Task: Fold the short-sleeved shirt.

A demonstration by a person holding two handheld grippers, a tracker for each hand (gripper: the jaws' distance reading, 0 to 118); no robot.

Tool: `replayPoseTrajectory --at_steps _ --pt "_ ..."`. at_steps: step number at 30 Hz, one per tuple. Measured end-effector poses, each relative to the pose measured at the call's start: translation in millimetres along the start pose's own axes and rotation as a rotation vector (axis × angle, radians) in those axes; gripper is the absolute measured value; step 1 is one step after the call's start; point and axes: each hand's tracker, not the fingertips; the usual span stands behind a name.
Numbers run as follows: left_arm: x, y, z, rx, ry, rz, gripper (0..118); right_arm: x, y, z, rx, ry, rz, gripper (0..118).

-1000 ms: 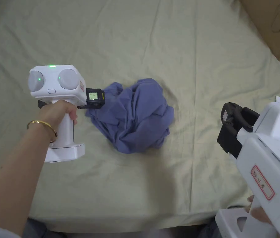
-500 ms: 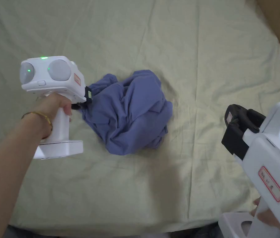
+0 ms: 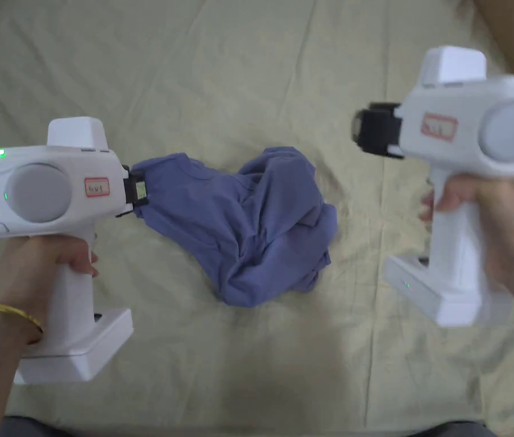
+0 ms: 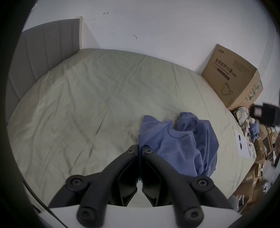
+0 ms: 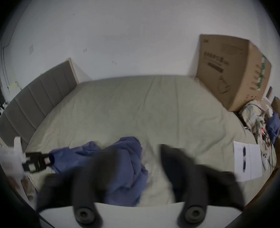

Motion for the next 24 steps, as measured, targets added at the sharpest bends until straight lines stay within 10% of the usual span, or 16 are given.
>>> replayPoseTrajectory --at_steps 1,3,11,18,21,22,24 --pt "3 -5 2 -0.002 0.004 0.002 0 -4 12 -17 -0.029 -0.002 0.032 75" --pt "3 -13 2 -0.002 0.013 0.013 0 -11 29 -46 -0.104 -0.041 0.090 107" --pt "-4 -39 -8 -0.037 0.015 0.083 0 -14 44 -172 -0.384 -0.133 0.012 107" --pt "-18 -48 -27 -0.083 0.010 0.119 0 4 24 -238 -0.479 -0.147 -0.093 77" --pt "-21 -49 -32 -0.096 0.003 0.129 0 3 13 -242 -0.494 -0.137 -0.132 35" --pt "-21 -49 -33 -0.098 0.006 0.127 0 4 11 -242 -0.497 -0.130 -0.127 5" --pt "-21 -50 -34 -0.100 0.009 0.123 0 1 7 -235 -0.490 -0.124 -0.125 2"
